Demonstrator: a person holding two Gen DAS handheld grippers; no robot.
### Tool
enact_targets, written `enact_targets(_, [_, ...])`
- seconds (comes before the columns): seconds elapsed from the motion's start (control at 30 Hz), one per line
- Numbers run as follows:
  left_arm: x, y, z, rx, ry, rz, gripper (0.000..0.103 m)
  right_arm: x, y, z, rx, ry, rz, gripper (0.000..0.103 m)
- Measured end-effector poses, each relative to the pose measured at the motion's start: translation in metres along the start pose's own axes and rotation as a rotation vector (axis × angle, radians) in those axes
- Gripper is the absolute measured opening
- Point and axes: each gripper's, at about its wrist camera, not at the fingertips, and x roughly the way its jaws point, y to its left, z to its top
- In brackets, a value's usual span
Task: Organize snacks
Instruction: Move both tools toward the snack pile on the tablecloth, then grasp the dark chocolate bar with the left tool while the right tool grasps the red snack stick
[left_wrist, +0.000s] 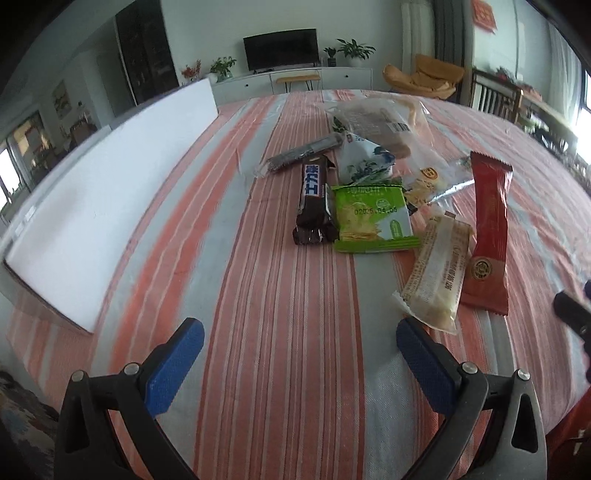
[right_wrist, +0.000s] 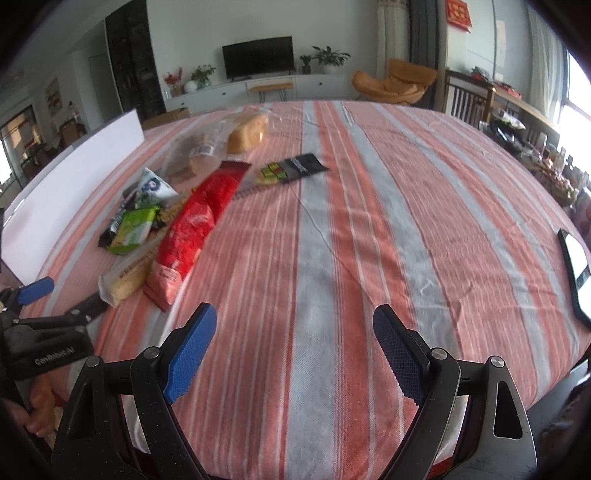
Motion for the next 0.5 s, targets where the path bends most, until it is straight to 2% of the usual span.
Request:
enact_targets(0.07, [0.004,0.008,-0.001,-0.047,0.012,-0.043,0.103,0.003,0.001,-0.002,-0.002,0.012,0.000,0.089])
enact_targets(0.5, [0.003,0.009,-0.002,-0.030,-0.015,-0.058,0.103,0.006,0.013,-0.003,-0.032,0.038,-0.008,0.089])
